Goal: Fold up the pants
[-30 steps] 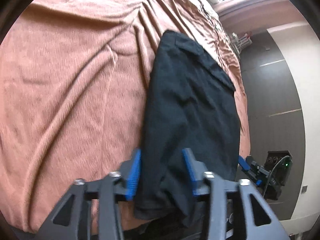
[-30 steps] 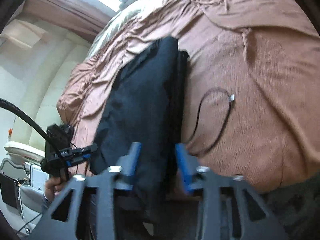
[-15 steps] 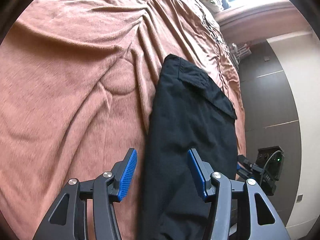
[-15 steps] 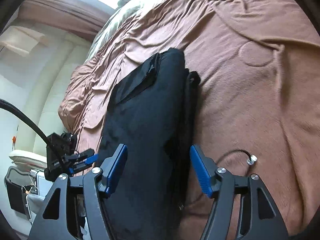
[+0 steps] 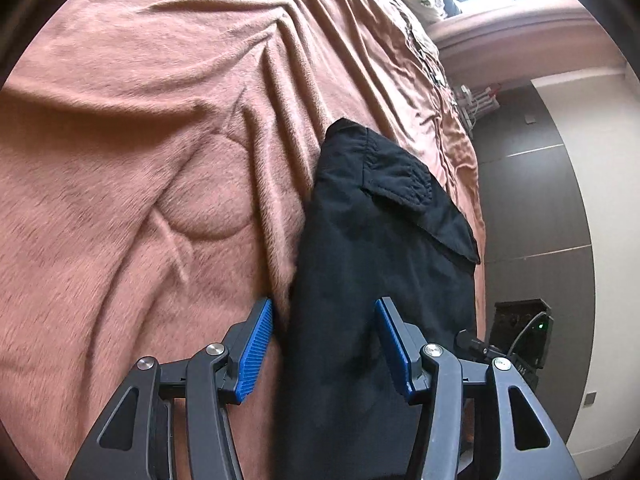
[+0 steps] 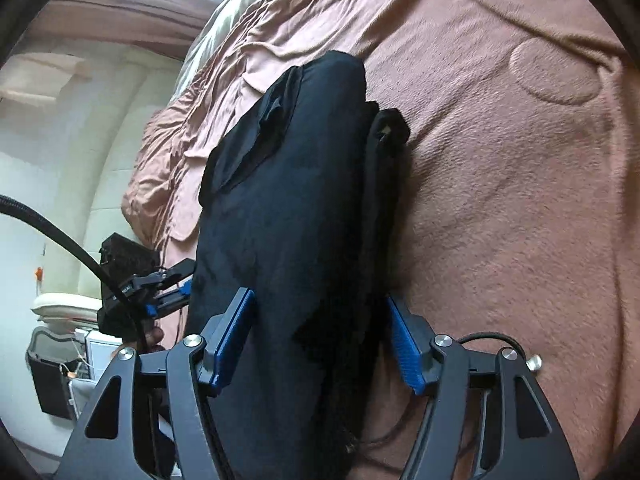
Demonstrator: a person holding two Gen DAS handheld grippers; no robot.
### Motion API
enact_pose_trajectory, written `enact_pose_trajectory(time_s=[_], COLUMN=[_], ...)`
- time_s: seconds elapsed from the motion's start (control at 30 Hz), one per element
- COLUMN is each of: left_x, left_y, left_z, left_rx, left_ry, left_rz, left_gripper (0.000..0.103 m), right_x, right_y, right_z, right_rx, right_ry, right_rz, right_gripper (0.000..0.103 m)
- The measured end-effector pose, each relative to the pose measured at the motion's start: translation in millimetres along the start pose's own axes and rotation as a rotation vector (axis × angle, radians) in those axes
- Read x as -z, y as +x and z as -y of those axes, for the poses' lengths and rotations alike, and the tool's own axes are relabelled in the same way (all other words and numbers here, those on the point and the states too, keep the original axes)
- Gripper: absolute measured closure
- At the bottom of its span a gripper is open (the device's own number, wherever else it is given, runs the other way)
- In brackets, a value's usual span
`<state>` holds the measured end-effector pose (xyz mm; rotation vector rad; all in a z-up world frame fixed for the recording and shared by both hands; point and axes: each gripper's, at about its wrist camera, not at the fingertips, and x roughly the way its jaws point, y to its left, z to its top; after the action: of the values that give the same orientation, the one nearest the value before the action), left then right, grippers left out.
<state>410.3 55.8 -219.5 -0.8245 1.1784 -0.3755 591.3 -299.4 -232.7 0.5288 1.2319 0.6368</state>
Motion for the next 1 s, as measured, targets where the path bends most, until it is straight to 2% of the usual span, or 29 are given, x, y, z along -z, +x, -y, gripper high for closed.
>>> enact_pose_trajectory(time_s=[0.17,0.4,0.43,0.5,0.53,0.6,0.67,0.83,0.87,1.0], left_x=[-11.9,-22.1,-23.3,-23.5,-22.7,-21.5,-20.2,-14.6,-12.5,-4.7], left_y=[7.0,13.5,13.5,11.3,9.7,4.2,-2.6,-21.2,-25.3,-39.0], left_z=[-1.8,0.1,0.1,0.5,1.0,2.7,4.8,12.3,13.8,23.9], left_rx=[0.026,0.047,0.047,0.04,0.041,0.044,0.041,0.043,0.064,0.085], left_ry=[-0.008,-0.018,-0.02,-0.021,-0.02,-0.015,-0.007,0.018,0.022,0.046], left_rz=[-0.01,-0.013,-0.01,-0.003,0.001,0.013,0.028,0.066,0.07,0.09], left_gripper=[0.05,0.051,0.053,0.066,0.069,0.08,0.087,0.093,0.095,0.095], right_x=[-11.2,-19.3,-19.4,-18.9,-18.3,-15.2,-12.0,0.8,3.8,13.7], right_y=[12.0,20.1,19.7,19.1,19.4,15.4,11.1,-0.2,-3.2,-9.0], right_z=[1.4,11.8,13.9,15.0,15.2,13.3,8.8,-11.2,-15.4,-23.9], right_rx=[-0.03,-0.067,-0.07,-0.075,-0.078,-0.081,-0.075,-0.04,-0.035,-0.022], right_ry=[-0.004,0.004,0.006,0.006,0.006,-0.006,-0.027,-0.111,-0.123,-0.142], right_rz=[-0.007,-0.008,-0.007,-0.004,-0.002,0.01,0.029,0.08,0.088,0.107], right_gripper=[0.04,0.052,0.053,0.062,0.064,0.07,0.073,0.075,0.075,0.076])
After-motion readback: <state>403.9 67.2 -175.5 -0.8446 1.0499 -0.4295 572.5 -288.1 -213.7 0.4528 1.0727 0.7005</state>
